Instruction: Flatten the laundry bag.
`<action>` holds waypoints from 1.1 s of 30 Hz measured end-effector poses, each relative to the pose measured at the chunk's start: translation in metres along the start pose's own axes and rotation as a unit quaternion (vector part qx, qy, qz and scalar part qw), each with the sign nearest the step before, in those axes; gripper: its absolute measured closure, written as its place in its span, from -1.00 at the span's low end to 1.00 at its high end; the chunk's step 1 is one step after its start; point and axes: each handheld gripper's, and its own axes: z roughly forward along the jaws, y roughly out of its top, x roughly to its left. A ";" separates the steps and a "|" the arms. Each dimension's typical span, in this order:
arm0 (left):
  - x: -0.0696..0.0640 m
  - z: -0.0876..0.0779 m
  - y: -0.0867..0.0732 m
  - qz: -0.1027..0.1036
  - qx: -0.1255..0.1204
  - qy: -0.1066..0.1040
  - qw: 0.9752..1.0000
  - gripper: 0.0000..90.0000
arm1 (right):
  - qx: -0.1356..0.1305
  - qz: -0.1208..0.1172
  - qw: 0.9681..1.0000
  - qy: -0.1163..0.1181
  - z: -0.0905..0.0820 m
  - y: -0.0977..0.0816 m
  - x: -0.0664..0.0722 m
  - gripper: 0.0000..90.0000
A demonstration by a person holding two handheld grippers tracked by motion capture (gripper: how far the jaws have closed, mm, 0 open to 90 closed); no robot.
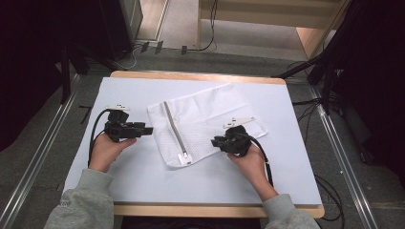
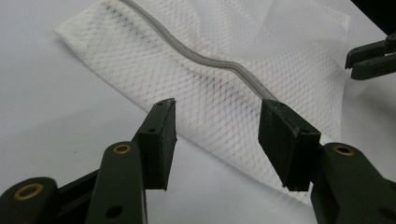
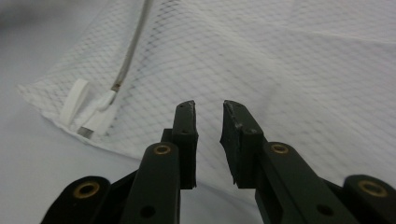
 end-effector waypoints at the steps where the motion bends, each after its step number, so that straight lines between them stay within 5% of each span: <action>1: 0.000 -0.001 -0.001 -0.001 -0.001 0.000 1.000 0.05 | 0.005 -0.002 1.000 0.009 0.005 0.001 0.005 0.69; 14: 0.004 -0.013 -0.016 -0.012 -0.002 0.016 1.000 0.04 | 0.028 -0.043 0.997 0.056 0.048 0.018 0.047 0.61; 33: 0.009 -0.021 -0.022 -0.019 -0.008 0.023 1.000 0.03 | 0.031 -0.078 0.990 0.111 0.063 0.025 0.098 0.34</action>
